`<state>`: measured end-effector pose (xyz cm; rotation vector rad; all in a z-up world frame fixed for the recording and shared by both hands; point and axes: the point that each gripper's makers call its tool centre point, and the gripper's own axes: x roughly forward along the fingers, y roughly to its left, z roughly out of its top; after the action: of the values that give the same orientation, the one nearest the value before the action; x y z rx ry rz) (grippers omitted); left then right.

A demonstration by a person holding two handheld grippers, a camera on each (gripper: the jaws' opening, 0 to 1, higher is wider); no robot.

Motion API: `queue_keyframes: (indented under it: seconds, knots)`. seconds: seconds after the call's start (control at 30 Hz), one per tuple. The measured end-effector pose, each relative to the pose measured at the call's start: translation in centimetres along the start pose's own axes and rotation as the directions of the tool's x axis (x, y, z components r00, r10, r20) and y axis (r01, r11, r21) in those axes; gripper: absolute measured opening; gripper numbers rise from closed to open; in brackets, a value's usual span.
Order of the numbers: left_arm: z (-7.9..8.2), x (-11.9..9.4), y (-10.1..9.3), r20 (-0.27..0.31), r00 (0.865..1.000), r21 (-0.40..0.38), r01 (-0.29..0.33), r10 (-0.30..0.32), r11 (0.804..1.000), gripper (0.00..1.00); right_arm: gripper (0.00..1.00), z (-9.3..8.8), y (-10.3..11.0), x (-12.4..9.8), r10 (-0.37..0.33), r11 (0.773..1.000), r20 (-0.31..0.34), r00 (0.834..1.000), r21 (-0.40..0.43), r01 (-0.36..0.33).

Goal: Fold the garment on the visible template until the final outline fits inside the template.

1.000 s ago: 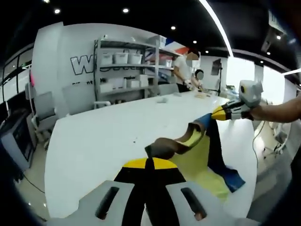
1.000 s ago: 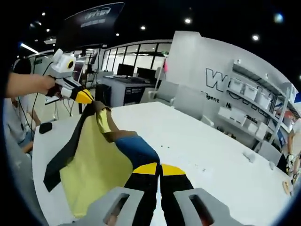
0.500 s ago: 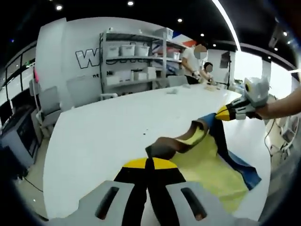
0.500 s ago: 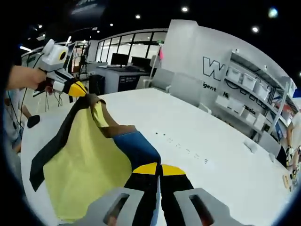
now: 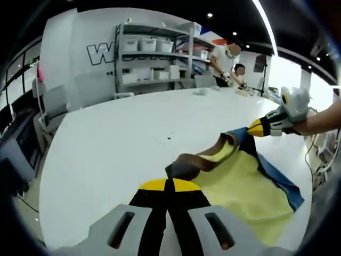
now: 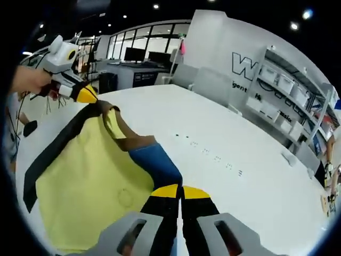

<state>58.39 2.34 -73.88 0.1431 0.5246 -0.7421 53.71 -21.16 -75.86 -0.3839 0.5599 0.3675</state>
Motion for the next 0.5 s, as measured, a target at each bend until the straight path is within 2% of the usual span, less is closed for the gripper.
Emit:
queue_keyframes:
  seconds: [0.23,0.5]
  knots:
    - [-1.0,1.1,0.9,-0.013,1.000,-0.007,-0.007,0.007,1.000,0.00,0.00,-0.1,-0.4,1.5,-0.012,1.000,-0.006,1.000,-0.025,0.012]
    - [-2.3,2.5,1.4,-0.038,0.999,-0.012,-0.016,0.016,1.000,0.00,0.00,-1.6,0.0,3.0,-0.005,0.999,-0.045,0.999,-0.032,0.003]
